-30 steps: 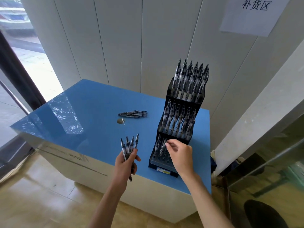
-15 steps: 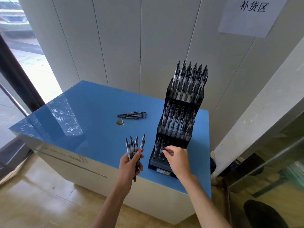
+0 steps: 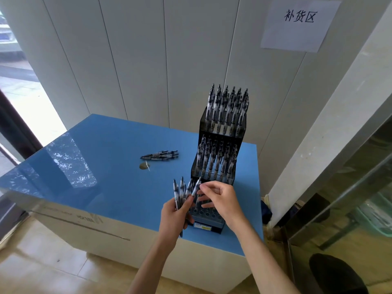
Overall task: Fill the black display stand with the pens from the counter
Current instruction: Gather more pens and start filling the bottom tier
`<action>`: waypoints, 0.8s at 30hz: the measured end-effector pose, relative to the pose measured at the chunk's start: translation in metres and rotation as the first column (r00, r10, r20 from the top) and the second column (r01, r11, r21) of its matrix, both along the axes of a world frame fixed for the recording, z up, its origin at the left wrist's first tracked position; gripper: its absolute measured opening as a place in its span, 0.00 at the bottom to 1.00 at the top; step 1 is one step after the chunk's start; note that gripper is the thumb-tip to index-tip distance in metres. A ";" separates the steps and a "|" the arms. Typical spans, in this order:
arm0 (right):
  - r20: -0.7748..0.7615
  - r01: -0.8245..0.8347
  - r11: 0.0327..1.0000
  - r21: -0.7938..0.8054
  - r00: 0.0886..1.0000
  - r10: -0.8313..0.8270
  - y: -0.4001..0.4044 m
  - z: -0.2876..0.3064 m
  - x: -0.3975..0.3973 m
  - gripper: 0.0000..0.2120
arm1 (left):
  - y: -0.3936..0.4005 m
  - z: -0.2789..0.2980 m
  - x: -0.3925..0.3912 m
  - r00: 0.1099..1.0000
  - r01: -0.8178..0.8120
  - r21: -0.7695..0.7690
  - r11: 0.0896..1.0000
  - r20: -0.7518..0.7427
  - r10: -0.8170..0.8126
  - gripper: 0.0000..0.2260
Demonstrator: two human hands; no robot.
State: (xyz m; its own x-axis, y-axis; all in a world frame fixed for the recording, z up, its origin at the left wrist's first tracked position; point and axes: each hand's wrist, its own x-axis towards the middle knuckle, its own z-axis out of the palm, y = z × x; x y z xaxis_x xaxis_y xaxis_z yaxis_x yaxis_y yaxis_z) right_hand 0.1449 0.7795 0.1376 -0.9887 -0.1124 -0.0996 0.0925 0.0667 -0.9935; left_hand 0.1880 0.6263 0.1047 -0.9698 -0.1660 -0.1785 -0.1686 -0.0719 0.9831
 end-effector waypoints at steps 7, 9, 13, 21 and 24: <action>0.047 0.071 0.994 -0.079 0.997 -0.067 0.011 -0.009 0.005 0.03 | 0.011 0.002 0.005 0.999 0.041 -0.105 0.994 -0.011 -0.042 0.09; 0.070 0.113 0.986 -0.125 0.992 -0.104 0.013 -0.009 0.005 0.03 | 0.010 0.002 0.005 1.000 0.015 -0.095 0.995 -0.004 -0.016 0.11; 0.075 0.175 0.968 -0.180 0.984 -0.164 0.021 -0.007 0.002 0.04 | 0.001 -0.001 0.002 0.996 -0.085 -0.016 0.996 0.029 0.085 0.11; -0.332 0.303 0.922 0.241 0.918 -0.215 0.034 -0.017 -0.004 0.04 | -0.025 -0.019 0.000 0.989 -0.121 -0.095 0.988 0.073 0.129 0.12; -0.412 0.333 0.889 0.315 0.892 -0.188 0.029 -0.019 -0.004 0.05 | -0.026 -0.019 0.001 0.989 -0.114 -0.056 0.992 0.088 0.119 0.10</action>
State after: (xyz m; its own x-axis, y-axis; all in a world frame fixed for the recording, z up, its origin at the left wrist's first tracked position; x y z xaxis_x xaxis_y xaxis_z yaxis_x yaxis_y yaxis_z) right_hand 0.1408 0.8085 0.1187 -0.9496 0.1276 0.2864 -0.2000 0.4572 -0.8666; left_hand 0.1892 0.6004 0.0860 -0.9236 -0.2879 -0.2533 -0.2506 -0.0469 0.9670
